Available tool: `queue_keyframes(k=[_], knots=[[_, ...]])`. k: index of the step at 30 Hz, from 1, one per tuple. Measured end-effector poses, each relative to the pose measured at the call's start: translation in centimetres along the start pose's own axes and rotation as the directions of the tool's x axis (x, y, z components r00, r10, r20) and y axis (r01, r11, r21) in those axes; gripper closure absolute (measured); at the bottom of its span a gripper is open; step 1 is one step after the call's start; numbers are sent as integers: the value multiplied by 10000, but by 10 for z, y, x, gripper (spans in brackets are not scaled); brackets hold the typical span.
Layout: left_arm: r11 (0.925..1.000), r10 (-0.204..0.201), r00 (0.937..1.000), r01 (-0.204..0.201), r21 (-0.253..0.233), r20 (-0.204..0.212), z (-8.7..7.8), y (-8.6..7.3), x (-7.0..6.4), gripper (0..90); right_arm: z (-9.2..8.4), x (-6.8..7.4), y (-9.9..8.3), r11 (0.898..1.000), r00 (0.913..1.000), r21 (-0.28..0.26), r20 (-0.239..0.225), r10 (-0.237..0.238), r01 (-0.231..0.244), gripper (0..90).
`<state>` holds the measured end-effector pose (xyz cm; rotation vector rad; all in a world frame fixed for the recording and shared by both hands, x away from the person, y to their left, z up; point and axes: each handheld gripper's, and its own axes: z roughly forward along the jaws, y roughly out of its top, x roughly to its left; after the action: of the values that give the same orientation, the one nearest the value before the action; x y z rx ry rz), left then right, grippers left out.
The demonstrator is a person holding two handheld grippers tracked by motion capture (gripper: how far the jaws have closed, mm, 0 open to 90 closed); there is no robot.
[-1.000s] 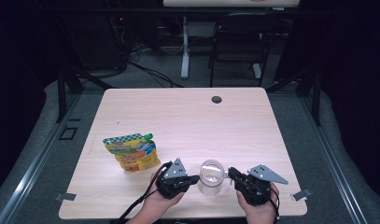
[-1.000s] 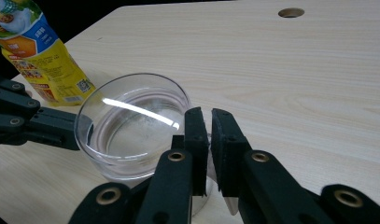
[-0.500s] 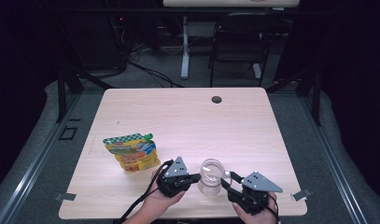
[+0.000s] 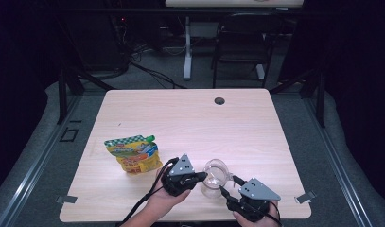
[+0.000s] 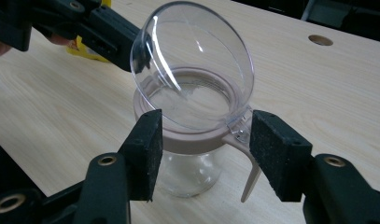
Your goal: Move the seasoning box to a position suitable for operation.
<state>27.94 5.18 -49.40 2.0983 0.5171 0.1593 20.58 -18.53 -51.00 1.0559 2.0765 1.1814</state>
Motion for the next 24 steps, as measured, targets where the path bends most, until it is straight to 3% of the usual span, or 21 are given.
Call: queue_keyframes(k=[8, 24], knots=[[10000, -2, 10000, 2, 2, -30, 1, 3, 0, 900, 10, 7, 1, 9990, 9982, 100, 413, -439, 435, 426], [9996, -124, 9999, 126, 242, -74, 9, -7, 4, 900, 8, 7, 1, 9992, 9994, -311, 237, -260, 268, 468]])
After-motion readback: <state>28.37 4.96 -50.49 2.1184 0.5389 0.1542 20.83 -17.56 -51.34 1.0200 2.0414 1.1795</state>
